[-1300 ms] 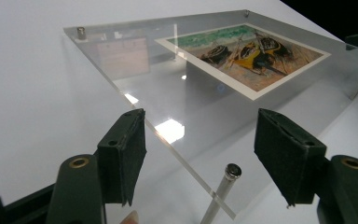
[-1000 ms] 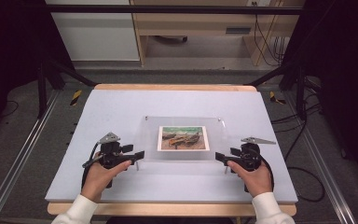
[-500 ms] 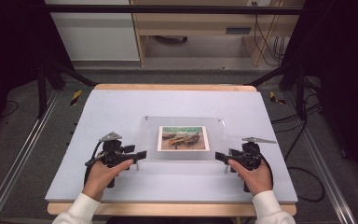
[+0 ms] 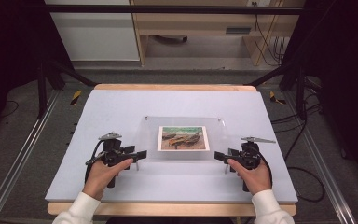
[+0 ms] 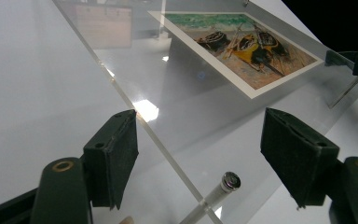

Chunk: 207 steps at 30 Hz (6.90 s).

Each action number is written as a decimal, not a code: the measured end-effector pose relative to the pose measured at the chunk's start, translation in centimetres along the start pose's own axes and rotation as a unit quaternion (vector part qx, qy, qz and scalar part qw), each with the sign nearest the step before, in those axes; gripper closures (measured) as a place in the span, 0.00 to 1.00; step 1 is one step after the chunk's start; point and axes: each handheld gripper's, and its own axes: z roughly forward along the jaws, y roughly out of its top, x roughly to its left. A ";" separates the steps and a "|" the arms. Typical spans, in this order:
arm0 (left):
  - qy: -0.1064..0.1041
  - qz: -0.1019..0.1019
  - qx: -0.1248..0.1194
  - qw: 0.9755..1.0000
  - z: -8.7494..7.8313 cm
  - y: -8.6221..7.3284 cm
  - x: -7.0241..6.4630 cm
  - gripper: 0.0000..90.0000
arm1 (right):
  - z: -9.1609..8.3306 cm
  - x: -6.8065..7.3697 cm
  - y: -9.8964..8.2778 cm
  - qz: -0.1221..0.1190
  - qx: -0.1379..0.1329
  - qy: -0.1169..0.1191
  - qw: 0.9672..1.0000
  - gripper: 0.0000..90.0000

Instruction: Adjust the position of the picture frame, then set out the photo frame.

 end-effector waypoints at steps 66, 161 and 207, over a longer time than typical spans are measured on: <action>0.037 0.043 -0.065 0.996 1.2 1.9 1.0 0.42 | 0.9 0.2 2.4 -0.063 -0.056 -0.044 0.996 0.42; 0.095 0.106 -0.077 0.987 -1.7 -1.3 -1.9 0.64 | -2.3 1.9 -1.4 -0.129 -0.080 -0.068 0.986 0.70; 0.107 0.122 -0.067 0.984 -2.4 -2.4 -2.5 0.72 | -3.0 2.3 -2.6 -0.137 -0.072 -0.078 0.985 0.78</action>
